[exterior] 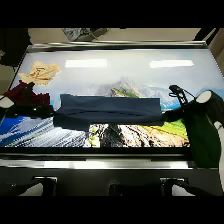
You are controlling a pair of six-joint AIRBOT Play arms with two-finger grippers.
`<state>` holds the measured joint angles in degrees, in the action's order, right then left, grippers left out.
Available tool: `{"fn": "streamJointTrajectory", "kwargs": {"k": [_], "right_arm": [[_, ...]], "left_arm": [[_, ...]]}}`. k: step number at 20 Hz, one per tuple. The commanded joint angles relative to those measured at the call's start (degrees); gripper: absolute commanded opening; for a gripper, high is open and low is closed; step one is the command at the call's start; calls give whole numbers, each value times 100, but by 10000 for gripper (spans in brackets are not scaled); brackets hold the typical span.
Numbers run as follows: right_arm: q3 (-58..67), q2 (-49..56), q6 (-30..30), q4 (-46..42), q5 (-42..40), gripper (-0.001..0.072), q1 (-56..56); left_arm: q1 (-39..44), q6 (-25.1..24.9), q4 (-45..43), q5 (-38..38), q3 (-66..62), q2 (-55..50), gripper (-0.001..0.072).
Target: Fold the shirts.
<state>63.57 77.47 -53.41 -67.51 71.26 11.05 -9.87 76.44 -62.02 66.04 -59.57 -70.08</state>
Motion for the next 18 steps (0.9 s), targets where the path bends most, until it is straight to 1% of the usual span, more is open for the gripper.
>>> {"fn": "streamJointTrajectory", "kwargs": {"k": [1, 3, 4, 6, 8, 10, 11, 12, 13, 14, 15, 16, 18], "right_arm": [[1113, 977, -490, -317, -365, 48, -308], [1694, 1574, -730, -361, -212, 48, -308], [1926, 1805, -756, -341, -177, 48, -308], [2131, 2127, -881, -216, -243, 49, -308], [2135, 2398, -901, -105, -273, 50, -310], [2135, 2597, -901, -96, -127, 51, -308], [2135, 2629, -896, -70, -79, 53, -308], [2166, 2605, -894, -46, -70, 124, -302], [2258, 2546, -710, -24, 46, 409, -258], [2347, 2430, -160, 149, 166, 622, -177], [2393, 2315, 50, 356, 286, 629, -39], [2402, 2223, 138, 636, 415, 657, 197], [2400, 2256, 136, 1036, 752, 670, 684]], "left_arm": [[85, 24, 13, 9, -1217, -1032, 23], [92, 24, 13, 155, -2074, -1856, 24], [111, 26, 13, 306, -2455, -2238, 24], [197, 107, 11, 616, -3093, -2973, 24], [286, 160, 13, 750, -3377, -3501, 25], [319, 304, 15, 748, -3397, -3764, 27], [317, 402, 15, 748, -3397, -3812, 72], [308, 415, 15, 761, -3403, -3803, 278], [278, 407, 11, 887, -3445, -3762, 539], [243, 382, 9, 1019, -3506, -3696, 552], [199, 323, 13, 1097, -3532, -3578, 550], [164, 304, 11, 1104, -3528, -3421, 550], [138, 302, 11, 1086, -3528, -3082, 549]]}}
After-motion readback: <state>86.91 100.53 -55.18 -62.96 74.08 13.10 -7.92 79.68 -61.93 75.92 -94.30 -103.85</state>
